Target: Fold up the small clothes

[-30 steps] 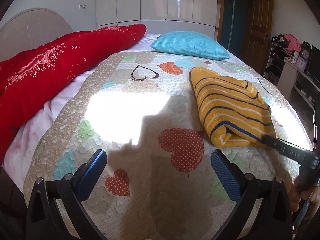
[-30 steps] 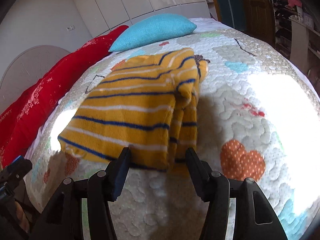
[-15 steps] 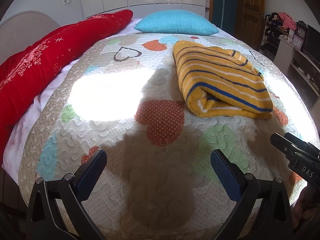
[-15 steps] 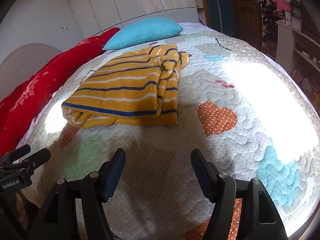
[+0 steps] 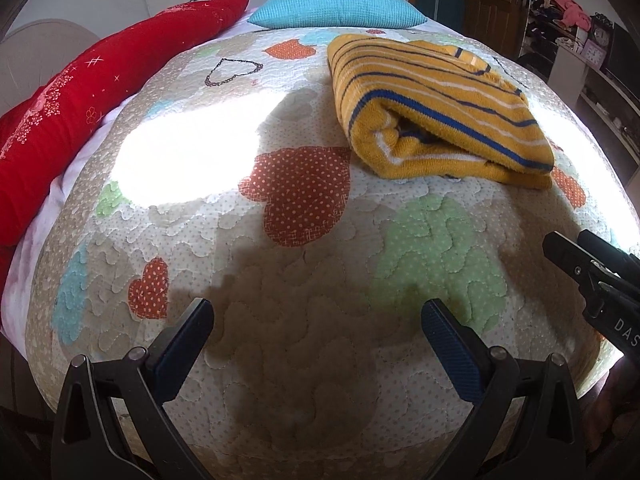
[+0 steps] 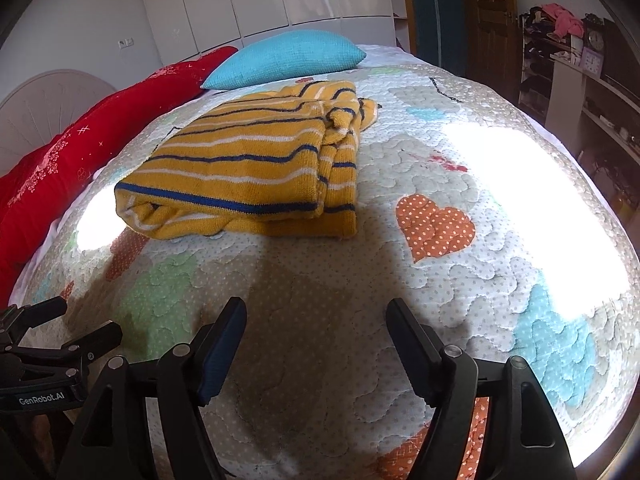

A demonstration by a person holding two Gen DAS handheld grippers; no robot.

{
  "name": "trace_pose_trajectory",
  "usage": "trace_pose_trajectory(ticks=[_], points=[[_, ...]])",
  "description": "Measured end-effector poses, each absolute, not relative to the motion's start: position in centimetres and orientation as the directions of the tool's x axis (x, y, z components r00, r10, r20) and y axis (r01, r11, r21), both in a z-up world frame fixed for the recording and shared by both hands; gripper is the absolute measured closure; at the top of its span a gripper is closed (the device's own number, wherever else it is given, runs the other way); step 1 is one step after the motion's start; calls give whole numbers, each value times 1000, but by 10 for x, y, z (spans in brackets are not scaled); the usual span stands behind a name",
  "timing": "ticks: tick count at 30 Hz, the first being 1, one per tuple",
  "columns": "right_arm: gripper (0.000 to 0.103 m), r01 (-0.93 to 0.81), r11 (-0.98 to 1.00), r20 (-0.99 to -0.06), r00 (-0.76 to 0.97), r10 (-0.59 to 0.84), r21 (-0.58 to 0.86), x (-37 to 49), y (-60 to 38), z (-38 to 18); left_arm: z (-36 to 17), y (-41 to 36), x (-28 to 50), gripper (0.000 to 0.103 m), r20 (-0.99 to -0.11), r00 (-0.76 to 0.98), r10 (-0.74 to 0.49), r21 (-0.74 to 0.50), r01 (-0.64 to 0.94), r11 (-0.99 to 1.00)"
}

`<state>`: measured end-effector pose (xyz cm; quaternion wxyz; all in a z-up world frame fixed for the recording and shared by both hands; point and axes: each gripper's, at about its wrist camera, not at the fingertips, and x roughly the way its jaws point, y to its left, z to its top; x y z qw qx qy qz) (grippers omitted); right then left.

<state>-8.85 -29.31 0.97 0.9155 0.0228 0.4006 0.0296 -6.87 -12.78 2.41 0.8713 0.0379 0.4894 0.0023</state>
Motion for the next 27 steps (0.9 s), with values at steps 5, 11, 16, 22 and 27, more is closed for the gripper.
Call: trace_pose_trajectory(ticks=[5, 11, 16, 22, 27], points=[[24, -35, 998, -734, 676, 63, 54, -87, -290, 7, 13, -124, -67, 0, -873, 488, 20, 39, 29, 999], [21, -30, 998, -740, 670, 59, 52, -84, -290, 4, 9, -124, -65, 0, -874, 486, 14, 30, 27, 999], [20, -27, 998, -744, 666, 54, 48, -83, -288, 2, 7, -125, -64, 0, -872, 489, 11, 25, 23, 999], [18, -21, 998, -745, 665, 53, 52, -81, -287, 0, 6, -122, -66, 0, -873, 488, -24, -14, 24, 1000], [16, -20, 999, -742, 669, 41, 38, -82, -284, -2, 5, -122, -66, 0, -875, 484, -24, -13, 25, 1000]])
